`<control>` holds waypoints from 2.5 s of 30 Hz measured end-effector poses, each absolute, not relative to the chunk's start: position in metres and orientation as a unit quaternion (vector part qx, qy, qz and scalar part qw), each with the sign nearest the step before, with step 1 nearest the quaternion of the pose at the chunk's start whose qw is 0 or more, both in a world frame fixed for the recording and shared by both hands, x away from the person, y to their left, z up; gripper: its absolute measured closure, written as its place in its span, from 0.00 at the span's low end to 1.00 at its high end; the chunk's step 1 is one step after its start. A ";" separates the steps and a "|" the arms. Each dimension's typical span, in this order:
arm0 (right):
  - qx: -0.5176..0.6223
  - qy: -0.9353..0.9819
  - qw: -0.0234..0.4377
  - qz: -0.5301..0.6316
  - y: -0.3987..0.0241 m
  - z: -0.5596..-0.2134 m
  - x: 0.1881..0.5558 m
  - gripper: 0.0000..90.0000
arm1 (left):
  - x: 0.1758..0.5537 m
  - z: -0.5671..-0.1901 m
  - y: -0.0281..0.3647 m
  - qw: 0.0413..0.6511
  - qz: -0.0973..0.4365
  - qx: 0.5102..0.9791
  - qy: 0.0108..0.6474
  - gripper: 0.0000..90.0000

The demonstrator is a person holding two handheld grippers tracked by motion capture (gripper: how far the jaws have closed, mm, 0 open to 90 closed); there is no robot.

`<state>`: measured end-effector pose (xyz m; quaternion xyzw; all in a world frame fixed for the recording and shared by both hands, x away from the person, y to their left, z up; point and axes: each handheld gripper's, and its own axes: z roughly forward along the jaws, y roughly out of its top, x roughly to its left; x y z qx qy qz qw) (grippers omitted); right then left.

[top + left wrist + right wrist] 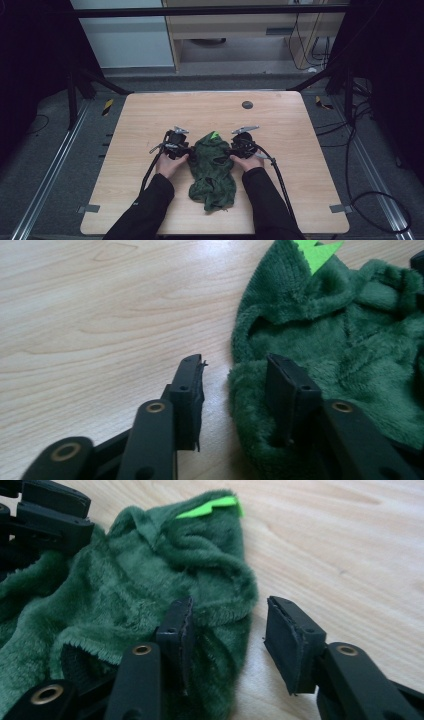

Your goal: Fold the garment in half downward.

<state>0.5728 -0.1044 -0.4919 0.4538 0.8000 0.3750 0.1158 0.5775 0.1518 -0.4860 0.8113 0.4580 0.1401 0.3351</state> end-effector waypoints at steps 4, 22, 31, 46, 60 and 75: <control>0.453 0.804 0.111 0.370 -0.102 -0.495 0.572 0.67 | 0.576 -0.488 0.148 0.332 0.142 0.815 0.454 0.71; 0.446 0.804 0.111 0.376 -0.097 -0.495 0.568 0.93 | 0.573 -0.488 0.139 0.324 0.148 0.820 0.449 0.93; 0.442 0.790 0.123 0.407 -0.101 -0.475 0.566 0.94 | 0.568 -0.466 0.142 0.357 0.163 0.811 0.435 0.93; 0.403 0.771 0.169 0.464 -0.106 -0.425 0.558 0.94 | 0.555 -0.404 0.139 0.413 0.205 0.795 0.394 0.93; 0.358 0.784 0.174 0.476 -0.113 -0.415 0.526 0.93 | 0.517 -0.394 0.140 0.425 0.209 0.807 0.353 0.93; 0.338 0.793 0.158 0.482 -0.118 -0.424 0.495 0.92 | 0.486 -0.400 0.149 0.415 0.202 0.820 0.339 0.93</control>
